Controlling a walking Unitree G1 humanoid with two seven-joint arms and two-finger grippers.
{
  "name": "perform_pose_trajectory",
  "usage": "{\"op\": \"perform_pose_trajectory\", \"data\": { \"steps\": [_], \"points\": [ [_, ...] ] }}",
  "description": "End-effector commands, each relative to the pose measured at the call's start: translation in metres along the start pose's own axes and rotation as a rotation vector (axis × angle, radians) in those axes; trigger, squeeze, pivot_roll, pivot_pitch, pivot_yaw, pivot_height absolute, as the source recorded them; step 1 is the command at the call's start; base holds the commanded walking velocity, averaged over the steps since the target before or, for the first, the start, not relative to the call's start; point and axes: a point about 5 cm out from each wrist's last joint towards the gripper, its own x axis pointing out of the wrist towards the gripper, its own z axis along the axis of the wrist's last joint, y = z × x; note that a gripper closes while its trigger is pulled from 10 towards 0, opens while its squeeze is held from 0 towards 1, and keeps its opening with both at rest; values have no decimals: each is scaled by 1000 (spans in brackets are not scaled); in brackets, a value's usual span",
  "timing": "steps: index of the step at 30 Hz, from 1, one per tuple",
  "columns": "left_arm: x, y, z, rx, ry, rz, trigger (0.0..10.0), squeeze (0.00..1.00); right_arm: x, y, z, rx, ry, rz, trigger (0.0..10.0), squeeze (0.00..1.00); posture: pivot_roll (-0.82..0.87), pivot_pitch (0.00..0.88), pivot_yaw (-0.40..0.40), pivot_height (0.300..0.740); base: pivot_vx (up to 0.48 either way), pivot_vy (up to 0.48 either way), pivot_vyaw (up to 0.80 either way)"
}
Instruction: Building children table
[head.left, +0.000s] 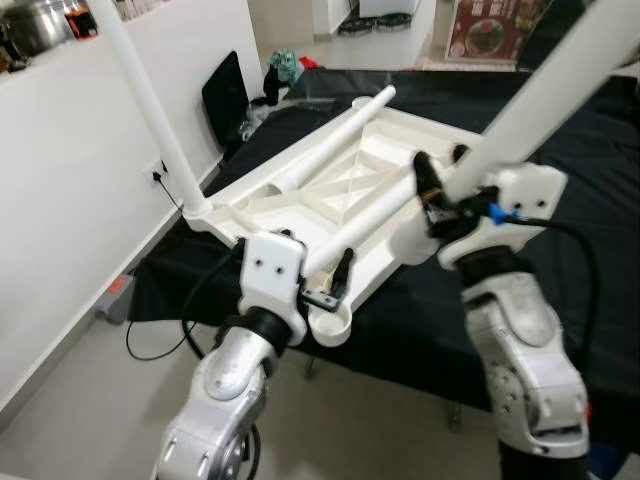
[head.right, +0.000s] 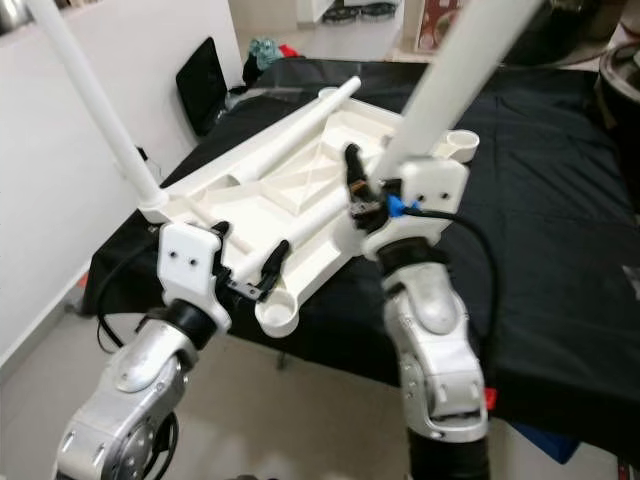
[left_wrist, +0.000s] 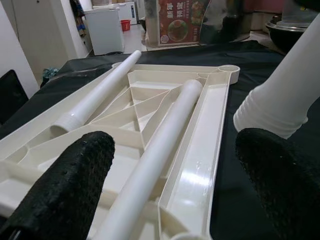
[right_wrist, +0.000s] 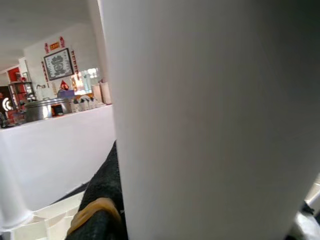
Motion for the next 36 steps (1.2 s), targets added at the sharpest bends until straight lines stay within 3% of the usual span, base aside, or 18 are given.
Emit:
{"op": "perform_pose_trajectory", "data": {
  "steps": [1,36],
  "points": [
    [-3,3,-2,6,16,14,10000,0,1,7,4,20,-20,33,10000,0,96,120,35,740,0,0,0],
    [-6,2,-2,-4,16,32,10000,0,5,3,3,-3,-4,72,10000,0,96,139,14,740,0,0,0]
  ]
}}
